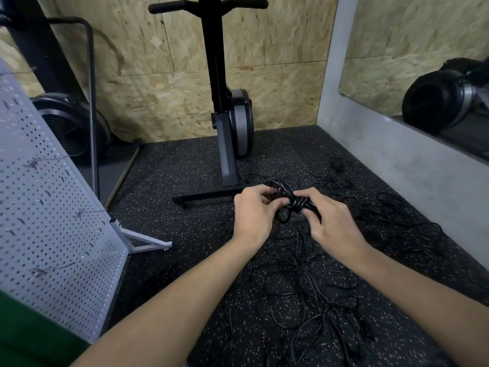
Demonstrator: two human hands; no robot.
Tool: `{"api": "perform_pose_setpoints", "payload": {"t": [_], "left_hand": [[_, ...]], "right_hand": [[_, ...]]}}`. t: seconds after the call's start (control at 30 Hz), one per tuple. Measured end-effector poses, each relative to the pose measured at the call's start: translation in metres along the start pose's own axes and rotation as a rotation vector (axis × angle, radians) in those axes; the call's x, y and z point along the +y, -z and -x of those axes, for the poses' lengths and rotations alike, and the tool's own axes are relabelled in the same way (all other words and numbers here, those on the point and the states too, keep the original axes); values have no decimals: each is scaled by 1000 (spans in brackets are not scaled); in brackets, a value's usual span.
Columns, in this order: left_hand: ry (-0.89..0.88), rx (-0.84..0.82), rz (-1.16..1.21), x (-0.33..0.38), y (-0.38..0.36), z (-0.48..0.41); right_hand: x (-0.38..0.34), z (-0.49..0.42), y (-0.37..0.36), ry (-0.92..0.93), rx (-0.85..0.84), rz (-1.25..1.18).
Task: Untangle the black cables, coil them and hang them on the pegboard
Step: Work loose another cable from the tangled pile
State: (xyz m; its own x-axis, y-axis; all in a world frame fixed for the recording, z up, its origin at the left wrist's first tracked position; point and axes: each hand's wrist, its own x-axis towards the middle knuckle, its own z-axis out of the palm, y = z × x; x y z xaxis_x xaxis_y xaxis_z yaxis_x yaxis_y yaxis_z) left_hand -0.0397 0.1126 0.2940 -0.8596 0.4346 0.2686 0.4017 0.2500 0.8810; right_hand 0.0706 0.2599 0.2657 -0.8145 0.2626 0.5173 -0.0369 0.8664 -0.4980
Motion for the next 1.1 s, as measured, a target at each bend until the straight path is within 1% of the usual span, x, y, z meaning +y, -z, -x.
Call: {"api": "perform_pose_setpoints", "payload": {"t": [0.1, 0.2, 0.27, 0.3, 0.4, 0.43, 0.5, 0.63, 0.73, 0.9, 1.0, 1.1], "left_hand": [[-42, -49, -42, 2, 1, 1], [-29, -181, -137, 2, 1, 0], [-16, -217, -157, 3, 1, -1], [-11, -194, -131, 3, 2, -2], [50, -40, -10, -1, 9, -6], [79, -23, 18, -2, 12, -8], [125, -43, 39, -5, 13, -10], [164, -35, 14, -6, 13, -10], [159, 22, 92, -8, 13, -9], [222, 145, 182, -14, 9, -5], [198, 155, 161, -14, 8, -5], [113, 71, 101, -13, 9, -4]], "right_hand": [[-1, 2, 1, -24, -7, -3], [0, 3, 4, -39, -13, -9], [0, 3, 7, -37, -21, -22], [-1, 3, 7, -31, -22, -23], [-3, 3, 9, -12, -27, -30], [-4, 4, 9, -9, -36, -38], [-5, 5, 9, -10, -50, -48], [-7, 4, 4, -65, -50, -75], [-7, 1, 3, -24, -20, -56], [-2, -1, 2, 47, -68, -41], [-1, -2, 2, 62, -78, -46], [0, -1, 3, 53, -67, -56]]}}
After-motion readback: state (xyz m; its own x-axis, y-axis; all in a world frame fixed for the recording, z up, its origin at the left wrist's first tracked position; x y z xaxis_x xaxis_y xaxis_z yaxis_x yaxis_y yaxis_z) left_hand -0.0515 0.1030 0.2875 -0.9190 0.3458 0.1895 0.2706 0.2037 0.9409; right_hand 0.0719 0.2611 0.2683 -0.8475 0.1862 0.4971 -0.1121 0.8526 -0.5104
